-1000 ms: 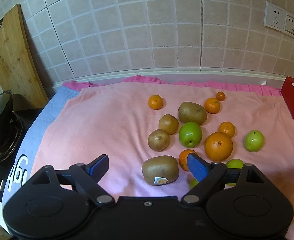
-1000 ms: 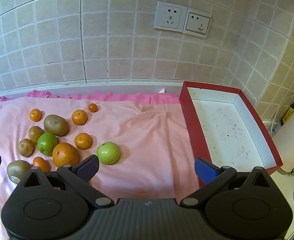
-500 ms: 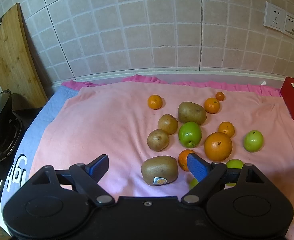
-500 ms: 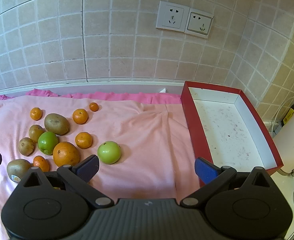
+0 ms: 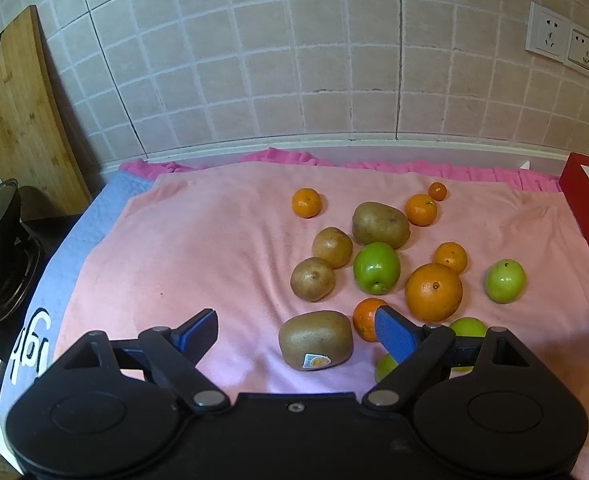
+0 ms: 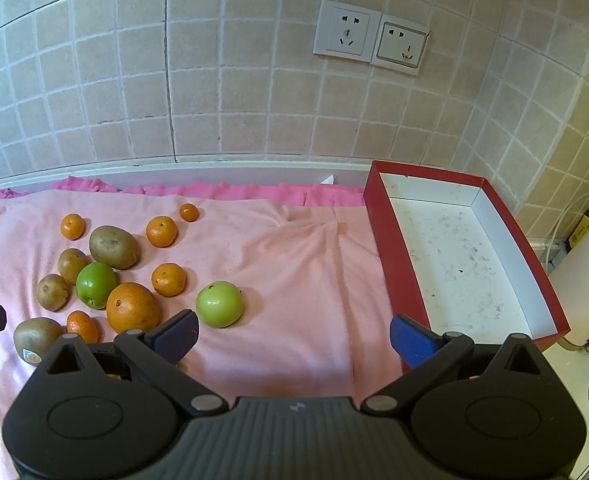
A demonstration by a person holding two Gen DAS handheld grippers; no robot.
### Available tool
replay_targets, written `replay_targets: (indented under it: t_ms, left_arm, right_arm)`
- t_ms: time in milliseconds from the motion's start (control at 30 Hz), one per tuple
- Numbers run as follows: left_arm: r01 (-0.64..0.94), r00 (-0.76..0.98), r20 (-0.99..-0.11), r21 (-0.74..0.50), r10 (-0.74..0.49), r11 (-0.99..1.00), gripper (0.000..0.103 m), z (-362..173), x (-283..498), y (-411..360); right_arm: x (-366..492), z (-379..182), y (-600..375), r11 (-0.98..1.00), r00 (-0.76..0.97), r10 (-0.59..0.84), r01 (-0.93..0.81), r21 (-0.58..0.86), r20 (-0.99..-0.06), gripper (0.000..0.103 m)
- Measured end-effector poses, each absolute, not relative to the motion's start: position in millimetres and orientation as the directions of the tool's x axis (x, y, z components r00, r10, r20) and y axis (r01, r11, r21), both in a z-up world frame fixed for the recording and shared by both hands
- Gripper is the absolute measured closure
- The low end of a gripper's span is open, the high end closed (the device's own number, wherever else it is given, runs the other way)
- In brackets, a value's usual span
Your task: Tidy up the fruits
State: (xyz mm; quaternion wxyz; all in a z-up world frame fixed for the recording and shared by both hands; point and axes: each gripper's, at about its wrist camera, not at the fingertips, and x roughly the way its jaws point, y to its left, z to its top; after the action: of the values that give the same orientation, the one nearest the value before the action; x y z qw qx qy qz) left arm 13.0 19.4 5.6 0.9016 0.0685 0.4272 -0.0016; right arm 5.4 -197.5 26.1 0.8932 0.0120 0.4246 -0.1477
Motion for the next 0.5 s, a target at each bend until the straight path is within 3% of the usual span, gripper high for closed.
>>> replay_targets:
  t_ms: [500]
  left_arm:
    - [0.071,0.632,-0.774,0.120,0.049,0.990,0.002,4.0,14.6,24.8]
  right_arm:
    - [8.2,20.9,-190.5,0.960,0.591,-0.246,0.258,-0.109,-0.768,0.000]
